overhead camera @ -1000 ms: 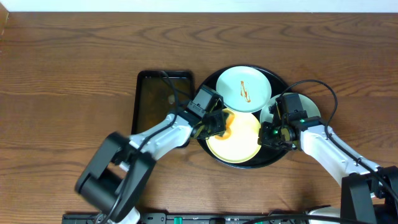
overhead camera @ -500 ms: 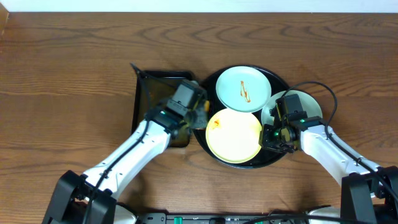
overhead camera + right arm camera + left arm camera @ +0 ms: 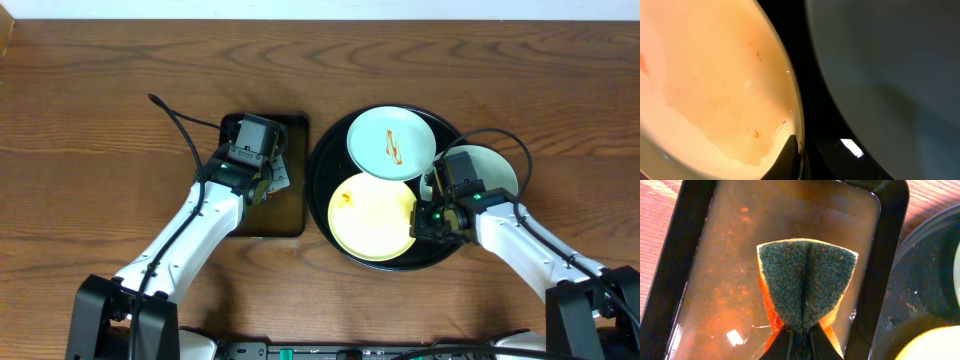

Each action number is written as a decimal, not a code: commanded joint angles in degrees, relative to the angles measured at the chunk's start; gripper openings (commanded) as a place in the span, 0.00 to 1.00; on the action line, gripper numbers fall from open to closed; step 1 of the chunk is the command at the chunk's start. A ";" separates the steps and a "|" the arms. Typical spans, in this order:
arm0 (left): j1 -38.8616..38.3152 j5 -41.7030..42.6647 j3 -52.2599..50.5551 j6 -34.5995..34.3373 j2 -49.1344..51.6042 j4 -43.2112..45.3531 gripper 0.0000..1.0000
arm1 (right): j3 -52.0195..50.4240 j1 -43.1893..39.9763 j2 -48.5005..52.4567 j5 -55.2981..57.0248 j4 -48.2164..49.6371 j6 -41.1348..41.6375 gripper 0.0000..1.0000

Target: Clean dirty plates on tray and stack at the side

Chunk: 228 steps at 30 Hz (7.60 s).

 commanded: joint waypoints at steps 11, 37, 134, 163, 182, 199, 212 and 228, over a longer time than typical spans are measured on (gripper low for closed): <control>0.15 -1.11 0.37 1.14 -0.31 -0.52 0.08 | 1.01 2.14 -7.91 2.01 -3.19 -5.16 0.01; 0.13 -1.11 0.37 1.14 -0.31 -0.52 0.08 | -0.02 2.14 -19.47 8.50 -12.28 -4.22 0.26; 0.13 -1.09 0.37 1.11 -0.31 -0.74 0.08 | -3.69 2.10 -20.26 14.91 3.34 -12.90 0.01; 0.13 -1.09 0.37 1.11 -0.31 -0.74 0.08 | -3.61 5.25 -26.69 32.74 22.12 -51.01 0.01; 0.13 -1.09 0.37 1.11 -0.31 -0.74 0.08 | -3.63 12.72 -28.02 46.58 23.89 -61.99 0.01; 0.13 -1.11 0.37 1.11 -0.31 -0.74 0.08 | -3.65 5.66 -27.76 18.05 4.90 -15.21 0.40; 0.13 -1.09 0.37 1.11 -0.31 -0.76 0.08 | -3.82 5.01 -17.90 9.44 -6.16 2.91 0.45; 0.13 -1.09 0.37 1.11 -0.31 -0.76 0.08 | -3.85 2.89 -4.57 5.92 3.52 0.04 0.23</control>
